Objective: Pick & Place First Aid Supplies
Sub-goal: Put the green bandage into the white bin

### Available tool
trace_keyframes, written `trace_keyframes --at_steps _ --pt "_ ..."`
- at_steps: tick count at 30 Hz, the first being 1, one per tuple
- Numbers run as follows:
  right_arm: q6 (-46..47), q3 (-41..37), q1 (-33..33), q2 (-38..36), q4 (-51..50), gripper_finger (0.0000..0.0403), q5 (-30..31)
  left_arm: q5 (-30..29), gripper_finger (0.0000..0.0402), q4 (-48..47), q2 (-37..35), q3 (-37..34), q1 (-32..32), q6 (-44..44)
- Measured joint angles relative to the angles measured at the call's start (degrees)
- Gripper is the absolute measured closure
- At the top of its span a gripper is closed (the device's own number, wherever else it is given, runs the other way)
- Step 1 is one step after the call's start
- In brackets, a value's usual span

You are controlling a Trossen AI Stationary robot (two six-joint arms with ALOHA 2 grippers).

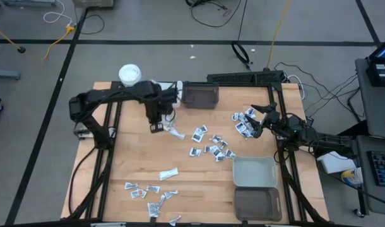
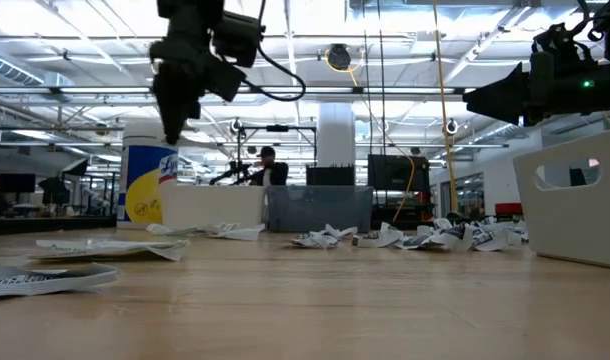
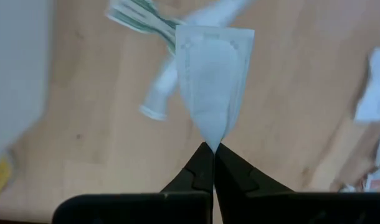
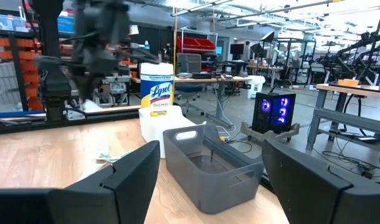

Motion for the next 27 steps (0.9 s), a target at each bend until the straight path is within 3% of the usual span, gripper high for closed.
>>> trace_keyframes --at_steps 17,27 --pt "0.0 0.0 0.0 0.0 0.0 0.0124 0.0 -0.2 0.0399 -4.0 15.5 19.2 17.1 5.8" --pt "0.0 0.0 0.0 0.0 0.0 0.0124 0.0 -0.7 0.0399 -7.1 22.1 30.8 22.6 8.4"
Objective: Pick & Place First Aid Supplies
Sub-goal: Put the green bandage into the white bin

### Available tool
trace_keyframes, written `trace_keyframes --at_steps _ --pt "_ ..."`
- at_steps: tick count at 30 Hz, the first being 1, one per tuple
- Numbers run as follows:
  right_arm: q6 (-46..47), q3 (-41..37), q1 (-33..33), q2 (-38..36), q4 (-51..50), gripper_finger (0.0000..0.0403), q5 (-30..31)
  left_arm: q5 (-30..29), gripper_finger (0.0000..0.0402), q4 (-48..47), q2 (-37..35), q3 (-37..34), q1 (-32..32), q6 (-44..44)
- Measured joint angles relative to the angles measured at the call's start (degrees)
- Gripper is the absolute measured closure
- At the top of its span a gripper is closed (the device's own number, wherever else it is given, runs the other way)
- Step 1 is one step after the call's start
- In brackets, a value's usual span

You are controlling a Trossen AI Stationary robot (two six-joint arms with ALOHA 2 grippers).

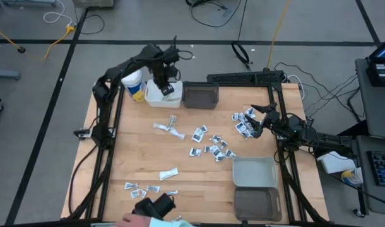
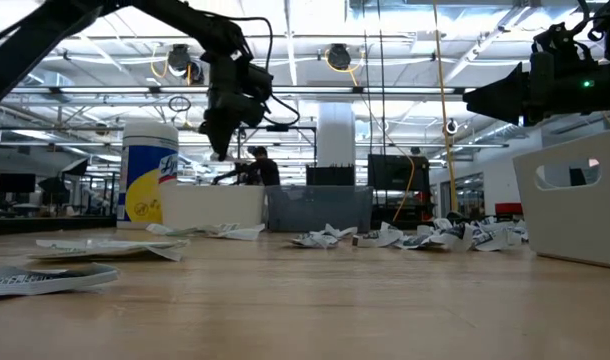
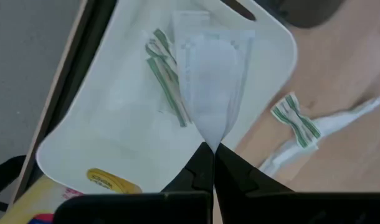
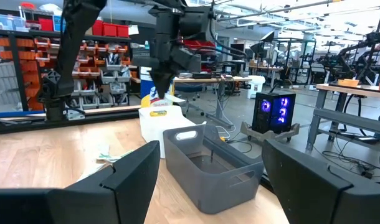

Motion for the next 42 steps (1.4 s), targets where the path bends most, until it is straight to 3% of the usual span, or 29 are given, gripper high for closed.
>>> trace_keyframes --at_steps 9,17,23,29,35,42 --pt "0.0 0.0 0.0 0.0 0.0 0.0124 0.0 0.0 0.0400 3.7 3.6 -1.9 0.6 0.0" --pt "0.0 0.0 0.0 0.0 0.0 0.0124 0.0 -0.1 0.0400 11.4 3.8 -9.6 0.0 -0.6" --pt "0.0 0.0 0.0 0.0 0.0 0.0124 0.0 -4.0 0.0400 17.5 3.8 -14.1 -0.6 -1.5" --pt "0.0 0.0 0.0 0.0 0.0 0.0124 0.0 -4.4 0.0396 18.8 3.8 -14.7 -0.6 -1.6" --pt "0.0 0.0 0.0 0.0 0.0 0.0124 0.0 -4.5 0.0355 18.9 3.8 -14.7 -0.6 -1.5" --pt "0.0 0.0 0.0 0.0 0.0 0.0124 0.0 -5.6 0.0245 20.0 3.8 -14.7 -0.6 -1.3"
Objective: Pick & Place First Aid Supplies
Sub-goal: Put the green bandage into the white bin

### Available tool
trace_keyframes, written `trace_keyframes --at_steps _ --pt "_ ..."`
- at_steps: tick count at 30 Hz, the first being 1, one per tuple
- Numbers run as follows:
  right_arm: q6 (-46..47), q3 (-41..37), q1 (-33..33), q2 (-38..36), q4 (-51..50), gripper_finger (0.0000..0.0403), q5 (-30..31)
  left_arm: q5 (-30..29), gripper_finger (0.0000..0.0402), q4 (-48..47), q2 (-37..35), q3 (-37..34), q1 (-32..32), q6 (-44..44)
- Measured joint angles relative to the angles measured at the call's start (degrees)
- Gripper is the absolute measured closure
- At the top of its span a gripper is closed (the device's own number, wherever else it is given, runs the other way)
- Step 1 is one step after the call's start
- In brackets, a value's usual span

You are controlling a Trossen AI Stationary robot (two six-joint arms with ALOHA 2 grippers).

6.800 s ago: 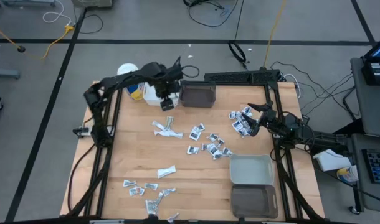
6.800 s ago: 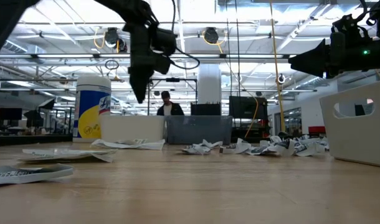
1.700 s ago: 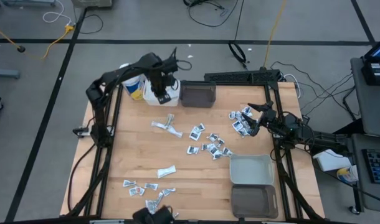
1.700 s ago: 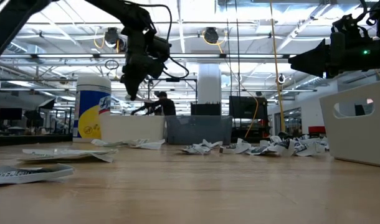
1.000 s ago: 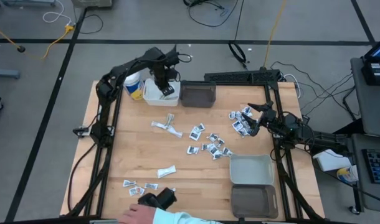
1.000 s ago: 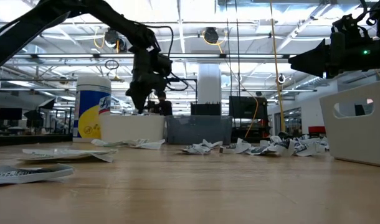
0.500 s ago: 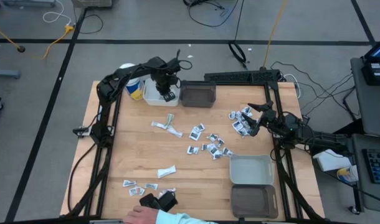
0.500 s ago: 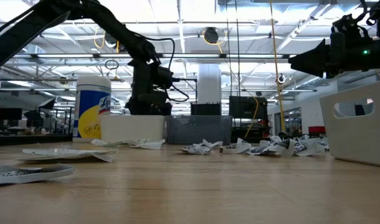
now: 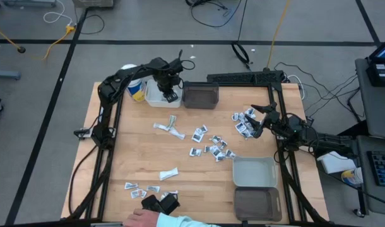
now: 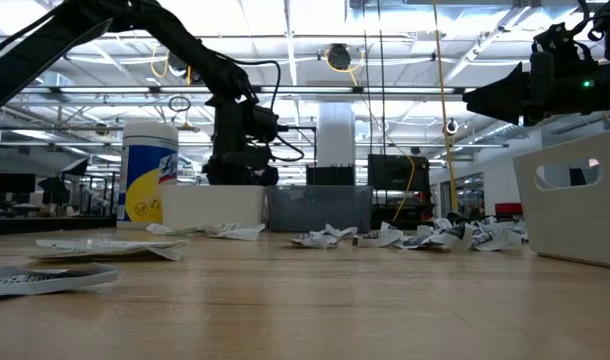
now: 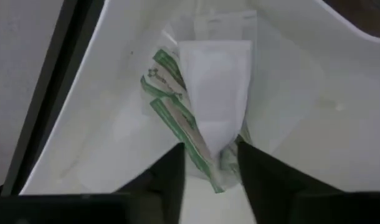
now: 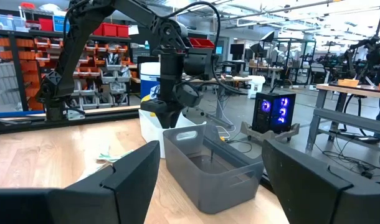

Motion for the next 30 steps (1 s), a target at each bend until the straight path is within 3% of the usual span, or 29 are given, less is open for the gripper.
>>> trace_keyframes --at_steps 5,11,21,30 --pt "0.0 0.0 0.0 0.0 0.0 0.0124 0.0 0.0 0.0172 0.0 0.0 0.0 0.0 0.7" --pt "0.0 0.0 0.0 0.0 0.0 0.0124 0.0 0.0 0.0129 -0.1 0.0 0.0 0.0 1.0" --pt "0.0 0.0 0.0 0.0 0.0 0.0124 0.0 -0.1 0.0119 -0.6 -1.2 0.5 -0.2 2.7" --pt "0.0 0.0 0.0 0.0 0.0 0.0124 0.0 -0.4 0.0119 -1.2 -8.4 0.8 -2.4 15.8"
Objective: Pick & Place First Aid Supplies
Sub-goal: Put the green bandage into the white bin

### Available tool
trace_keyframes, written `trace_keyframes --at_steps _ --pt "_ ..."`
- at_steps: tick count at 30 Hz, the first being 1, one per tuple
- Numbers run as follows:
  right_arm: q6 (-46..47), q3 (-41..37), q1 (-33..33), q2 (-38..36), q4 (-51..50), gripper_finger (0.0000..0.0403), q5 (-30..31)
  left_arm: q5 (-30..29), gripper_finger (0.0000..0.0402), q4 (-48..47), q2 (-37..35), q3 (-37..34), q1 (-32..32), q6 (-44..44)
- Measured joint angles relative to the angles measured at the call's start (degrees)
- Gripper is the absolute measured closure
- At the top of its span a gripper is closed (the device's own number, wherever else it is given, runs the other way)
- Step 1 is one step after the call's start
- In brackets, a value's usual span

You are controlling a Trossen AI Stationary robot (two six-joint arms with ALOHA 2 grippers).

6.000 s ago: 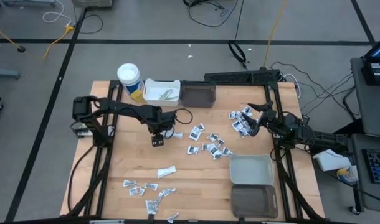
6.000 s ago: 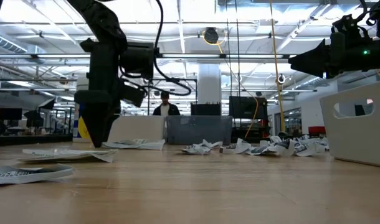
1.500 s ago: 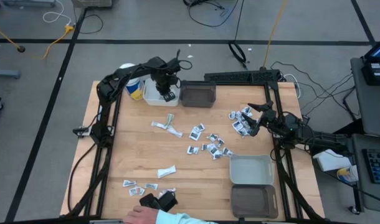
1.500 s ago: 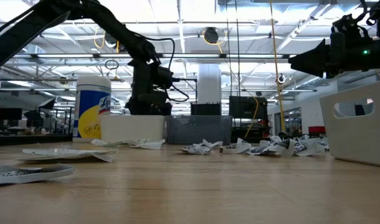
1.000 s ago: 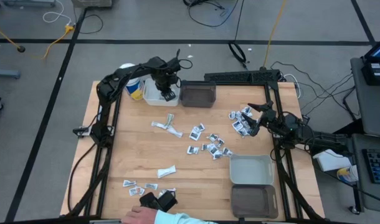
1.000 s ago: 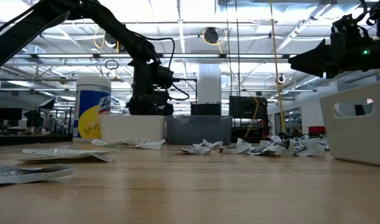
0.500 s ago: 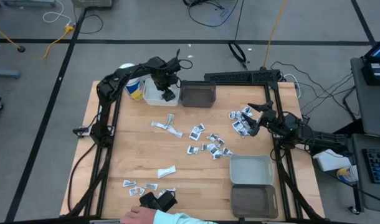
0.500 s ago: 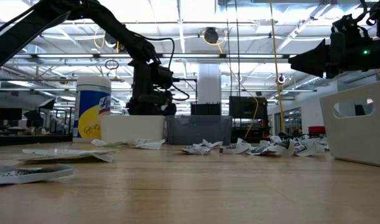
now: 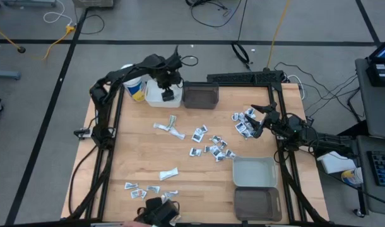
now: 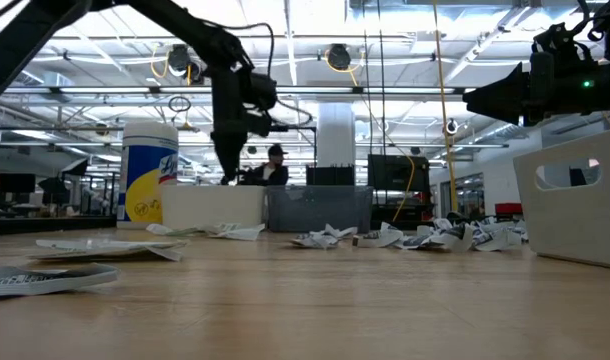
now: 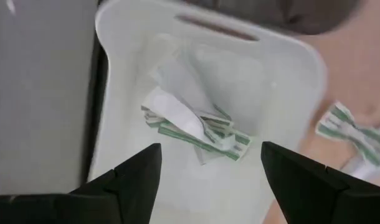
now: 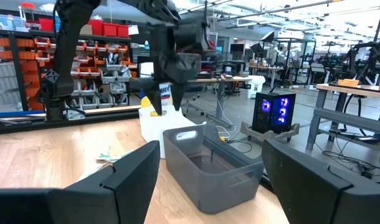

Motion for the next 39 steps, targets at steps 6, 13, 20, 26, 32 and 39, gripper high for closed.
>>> trace_keyframes --at_steps 6,13,20,26,32,39 --pt "0.0 0.0 0.0 0.0 0.0 0.0124 0.0 -0.1 0.0119 -3.4 -3.1 0.0 -1.5 14.4" --pt "0.0 0.0 0.0 0.0 0.0 0.0124 0.0 -0.1 0.0119 -6.6 -5.5 -1.7 -4.5 19.8" --pt "0.0 0.0 0.0 0.0 0.0 0.0124 0.0 -2.2 0.0119 -1.4 -11.4 -12.5 -8.8 17.3" --pt "0.0 0.0 0.0 0.0 0.0 0.0124 0.0 -2.5 0.0119 3.2 -17.2 -20.7 -13.6 16.0" --pt "0.0 0.0 0.0 0.0 0.0 0.0124 0.0 -2.5 0.0119 4.4 -19.8 -26.0 -17.3 13.1" --pt "0.0 0.0 0.0 0.0 0.0 0.0124 0.0 -2.4 0.0119 4.1 -21.0 -26.7 -19.1 10.8"
